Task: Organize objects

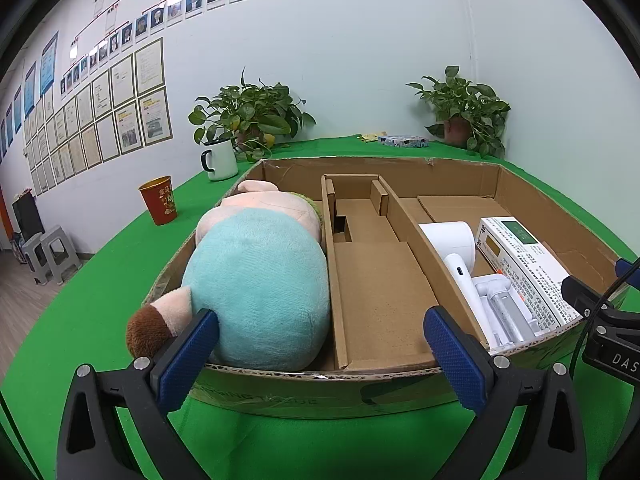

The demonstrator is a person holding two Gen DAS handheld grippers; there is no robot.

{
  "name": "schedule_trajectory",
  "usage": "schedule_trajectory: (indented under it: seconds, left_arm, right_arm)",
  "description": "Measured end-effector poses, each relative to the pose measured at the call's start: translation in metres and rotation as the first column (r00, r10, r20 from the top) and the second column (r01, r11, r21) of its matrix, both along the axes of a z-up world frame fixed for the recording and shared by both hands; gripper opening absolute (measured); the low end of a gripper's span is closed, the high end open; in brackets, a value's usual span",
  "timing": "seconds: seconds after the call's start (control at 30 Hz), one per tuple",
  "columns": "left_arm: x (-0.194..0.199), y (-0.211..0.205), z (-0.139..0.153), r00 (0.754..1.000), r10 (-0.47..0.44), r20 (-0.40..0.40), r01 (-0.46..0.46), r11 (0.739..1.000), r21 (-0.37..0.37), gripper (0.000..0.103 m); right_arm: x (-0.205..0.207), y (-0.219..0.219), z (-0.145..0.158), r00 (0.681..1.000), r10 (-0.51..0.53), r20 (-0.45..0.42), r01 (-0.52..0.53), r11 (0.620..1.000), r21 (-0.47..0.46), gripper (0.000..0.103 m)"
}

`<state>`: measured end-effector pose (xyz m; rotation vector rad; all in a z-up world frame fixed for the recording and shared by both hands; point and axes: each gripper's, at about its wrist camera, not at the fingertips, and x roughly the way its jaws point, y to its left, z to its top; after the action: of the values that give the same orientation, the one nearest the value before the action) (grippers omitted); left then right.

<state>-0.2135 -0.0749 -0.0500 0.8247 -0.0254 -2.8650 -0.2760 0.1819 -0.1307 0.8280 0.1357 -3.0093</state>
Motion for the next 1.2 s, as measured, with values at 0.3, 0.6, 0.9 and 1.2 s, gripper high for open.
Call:
schedule_trajectory:
  seconds: [0.3,0.6,0.9,1.2]
  left_arm:
    - [-0.0020,0.0003,-0.0014,1.000,0.002,0.002,-0.002,1.000,-0.005,0.103]
    - [-0.0024,-0.0001,-0.0020,1.000,0.003,0.003,-0.003,1.000,-0.008,0.103]
    - [-0.0022,0.0000,-0.0020,1.000,0.004,0.003,-0.004,1.000,-0.008,0.103]
    - [-0.0022,0.0001,-0.0020,1.000,0.004,0.002,-0.004,1.000,-0.008,0.103]
  right_arm:
    - [-0.0002,-0.0002,-0.0001,1.000,0.000,0.000,0.000,1.000,0.000,0.102]
    - [-0.0006,-0.0004,-0.0003,1.000,0.000,0.000,0.000,1.000,0.000,0.102]
    - [-0.0006,-0.0002,-0.0003,1.000,0.000,0.000,0.000,1.000,0.000,0.102]
    - [-0.0006,-0.0001,-0.0004,1.000,0.001,0.000,-0.001,1.000,0.000,0.102]
